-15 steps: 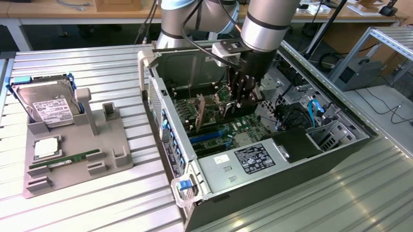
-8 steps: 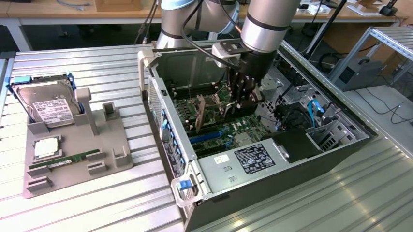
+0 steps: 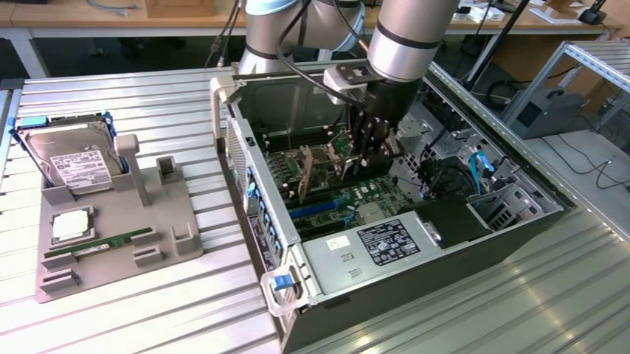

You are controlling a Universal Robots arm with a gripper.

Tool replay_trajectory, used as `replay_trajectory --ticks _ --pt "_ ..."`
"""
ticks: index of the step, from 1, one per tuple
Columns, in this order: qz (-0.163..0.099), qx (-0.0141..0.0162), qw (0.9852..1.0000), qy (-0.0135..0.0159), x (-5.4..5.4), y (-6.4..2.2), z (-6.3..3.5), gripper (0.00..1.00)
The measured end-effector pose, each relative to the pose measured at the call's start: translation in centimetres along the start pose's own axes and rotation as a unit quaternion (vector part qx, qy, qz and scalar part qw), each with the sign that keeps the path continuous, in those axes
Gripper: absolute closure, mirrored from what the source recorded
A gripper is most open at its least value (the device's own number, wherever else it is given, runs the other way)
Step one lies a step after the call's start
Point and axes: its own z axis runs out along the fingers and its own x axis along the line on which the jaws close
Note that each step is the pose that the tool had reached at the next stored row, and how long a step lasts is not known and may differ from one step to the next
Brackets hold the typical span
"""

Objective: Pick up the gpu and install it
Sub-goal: 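Insert the gpu into the slot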

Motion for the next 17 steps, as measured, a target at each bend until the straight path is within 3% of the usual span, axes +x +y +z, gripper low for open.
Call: replay_trajectory --ticks 17 --pt "0.000 0.0000 1.0000 -0.0001 0.27 0.00 0.35 0.73"
